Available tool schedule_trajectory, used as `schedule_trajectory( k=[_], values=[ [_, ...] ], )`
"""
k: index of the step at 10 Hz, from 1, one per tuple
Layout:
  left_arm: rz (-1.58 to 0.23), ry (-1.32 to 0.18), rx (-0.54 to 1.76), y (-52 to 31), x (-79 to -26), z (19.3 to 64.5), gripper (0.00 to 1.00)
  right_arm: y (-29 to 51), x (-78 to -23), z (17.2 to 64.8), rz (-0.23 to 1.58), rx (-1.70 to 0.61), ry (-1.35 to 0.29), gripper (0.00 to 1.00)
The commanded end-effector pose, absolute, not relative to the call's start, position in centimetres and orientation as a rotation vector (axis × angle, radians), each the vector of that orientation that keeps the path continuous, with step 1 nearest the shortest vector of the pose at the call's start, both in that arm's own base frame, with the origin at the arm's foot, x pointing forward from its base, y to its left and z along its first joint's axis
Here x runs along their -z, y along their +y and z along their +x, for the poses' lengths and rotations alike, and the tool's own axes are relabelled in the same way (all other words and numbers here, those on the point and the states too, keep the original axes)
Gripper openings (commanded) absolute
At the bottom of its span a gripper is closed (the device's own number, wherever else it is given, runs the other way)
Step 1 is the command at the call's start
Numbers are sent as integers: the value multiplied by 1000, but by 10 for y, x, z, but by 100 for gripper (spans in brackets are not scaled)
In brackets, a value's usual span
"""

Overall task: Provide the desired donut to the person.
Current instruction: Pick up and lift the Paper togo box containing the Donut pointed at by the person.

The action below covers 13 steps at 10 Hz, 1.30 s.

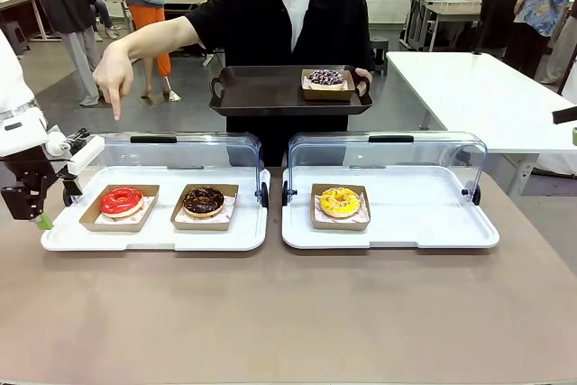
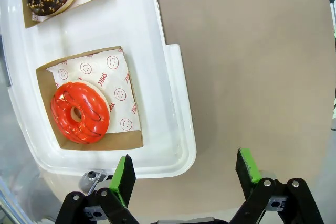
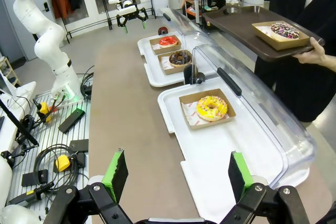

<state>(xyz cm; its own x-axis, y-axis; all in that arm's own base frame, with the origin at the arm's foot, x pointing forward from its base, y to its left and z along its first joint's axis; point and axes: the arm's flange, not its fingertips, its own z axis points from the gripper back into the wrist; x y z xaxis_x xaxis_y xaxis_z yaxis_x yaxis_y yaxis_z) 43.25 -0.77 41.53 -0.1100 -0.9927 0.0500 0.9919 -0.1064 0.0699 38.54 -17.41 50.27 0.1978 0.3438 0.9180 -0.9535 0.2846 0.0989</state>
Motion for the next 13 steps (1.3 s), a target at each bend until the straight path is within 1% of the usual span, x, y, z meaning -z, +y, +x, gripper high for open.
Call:
schedule_trajectory(
  k=[1,4,8,13],
  values=[
    [11,-96,1678,-8,-415,432,100,-174,-502,385,818,-1062,-940,100],
    [1,-49,1724,-25,-396,448,100,-174,-502,385,818,-1062,-940,100],
    [74,-29,1657,-36,-366,470,100,-174,-502,385,818,-1062,-940,100],
    [78,1,1613,-30,-349,488,100,-174,-502,385,818,-1062,-940,100]
  ],
)
